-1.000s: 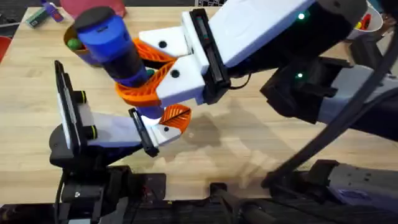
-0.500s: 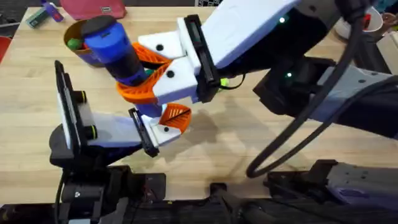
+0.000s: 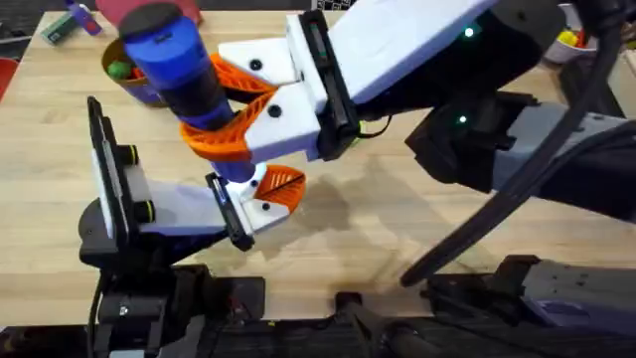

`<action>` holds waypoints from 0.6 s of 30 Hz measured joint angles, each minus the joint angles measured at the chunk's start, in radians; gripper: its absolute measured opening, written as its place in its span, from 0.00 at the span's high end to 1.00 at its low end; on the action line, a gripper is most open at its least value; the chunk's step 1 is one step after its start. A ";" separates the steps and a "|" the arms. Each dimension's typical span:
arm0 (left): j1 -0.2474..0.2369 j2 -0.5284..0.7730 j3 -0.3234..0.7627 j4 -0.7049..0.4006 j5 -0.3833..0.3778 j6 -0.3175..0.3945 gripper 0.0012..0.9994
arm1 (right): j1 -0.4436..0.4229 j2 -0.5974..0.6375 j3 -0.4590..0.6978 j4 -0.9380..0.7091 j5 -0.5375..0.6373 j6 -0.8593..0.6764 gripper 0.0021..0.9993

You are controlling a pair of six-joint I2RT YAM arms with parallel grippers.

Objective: Pick up the gripper from the table and insert it into the empty holder that is missing its gripper. Then pick up a screw, insert it into the mounting hole, and use the screwdriver to tighten it. Finally, clean up the table by picking up the vegetable and placing it into the bucket.

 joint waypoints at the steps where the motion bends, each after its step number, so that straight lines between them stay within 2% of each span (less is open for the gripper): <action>1: 0.000 0.000 0.000 0.000 0.000 0.000 0.99 | 0.000 0.000 0.000 -0.002 0.000 0.002 0.98; 18: 0.000 0.000 0.000 0.000 0.000 0.000 0.99 | 0.000 0.000 0.000 -0.080 -0.011 -0.021 0.98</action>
